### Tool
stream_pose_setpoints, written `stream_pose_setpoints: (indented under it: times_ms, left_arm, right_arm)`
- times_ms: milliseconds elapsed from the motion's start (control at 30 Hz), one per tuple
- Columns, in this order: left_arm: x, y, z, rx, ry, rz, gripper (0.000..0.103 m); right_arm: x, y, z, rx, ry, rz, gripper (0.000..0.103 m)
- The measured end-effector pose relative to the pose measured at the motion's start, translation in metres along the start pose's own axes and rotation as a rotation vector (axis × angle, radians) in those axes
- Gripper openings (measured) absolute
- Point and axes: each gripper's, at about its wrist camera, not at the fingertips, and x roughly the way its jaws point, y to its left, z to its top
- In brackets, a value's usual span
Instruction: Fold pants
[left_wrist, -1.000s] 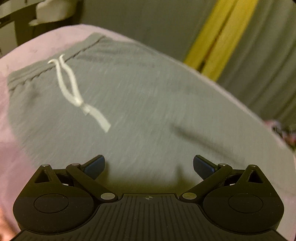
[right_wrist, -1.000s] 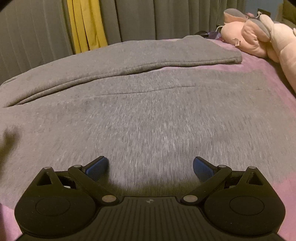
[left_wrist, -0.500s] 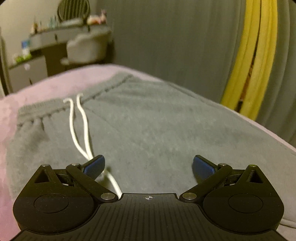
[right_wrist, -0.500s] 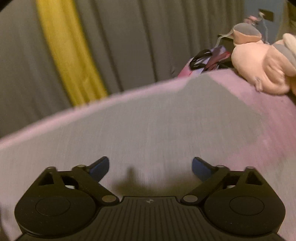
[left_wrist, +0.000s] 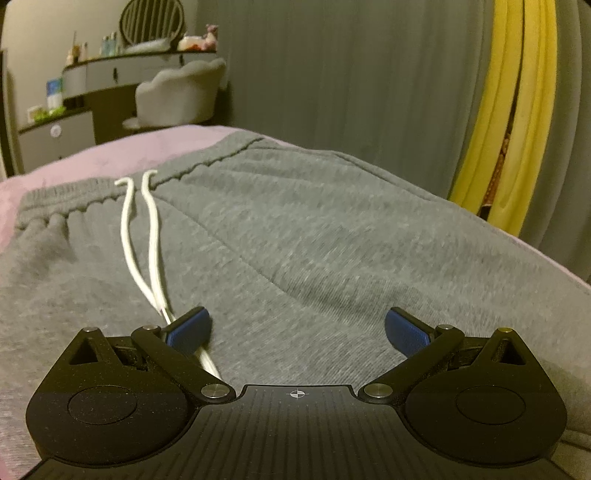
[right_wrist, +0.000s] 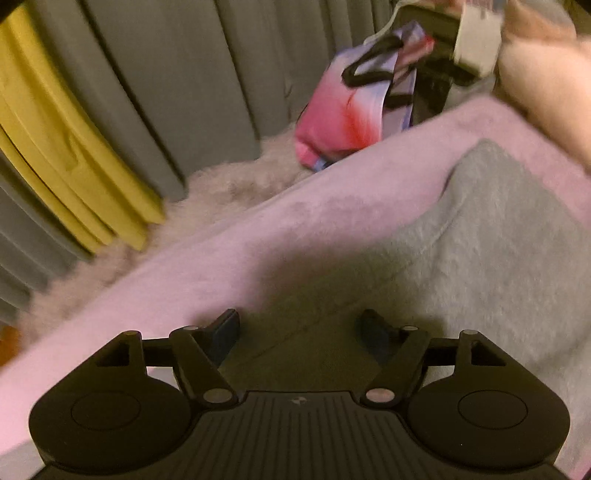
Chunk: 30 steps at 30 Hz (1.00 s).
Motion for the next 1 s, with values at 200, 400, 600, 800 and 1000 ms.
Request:
stream_pose_setpoints:
  times_ms: [200, 400, 600, 800, 1000]
  left_arm:
    - [-0.001, 0.006, -0.001, -0.033, 0.013, -0.029, 0.103]
    - [-0.003, 0.012, 0.000, -0.045, 0.022, -0.058, 0.103]
    - [-0.008, 0.013, 0.000, -0.035, 0.027, -0.077, 0.103]
    - [-0.009, 0.014, -0.001, -0.040, 0.026, -0.087, 0.103]
    - [-0.008, 0.011, -0.004, -0.035, 0.012, -0.076, 0.103]
  right_arm:
    - [-0.024, -0.019, -0.008, -0.020, -0.075, 0.058, 0.005]
    - [-0.114, -0.115, -0.085, 0.119, -0.230, 0.309, 0.002]
    - [-0.135, -0.194, -0.211, 0.207, -0.178, 0.181, 0.001]
    - [-0.138, -0.206, -0.184, 0.308, -0.295, 0.271, 0.012]
    - [-0.101, -0.201, -0.137, 0.428, -0.249, 0.316, 0.045]
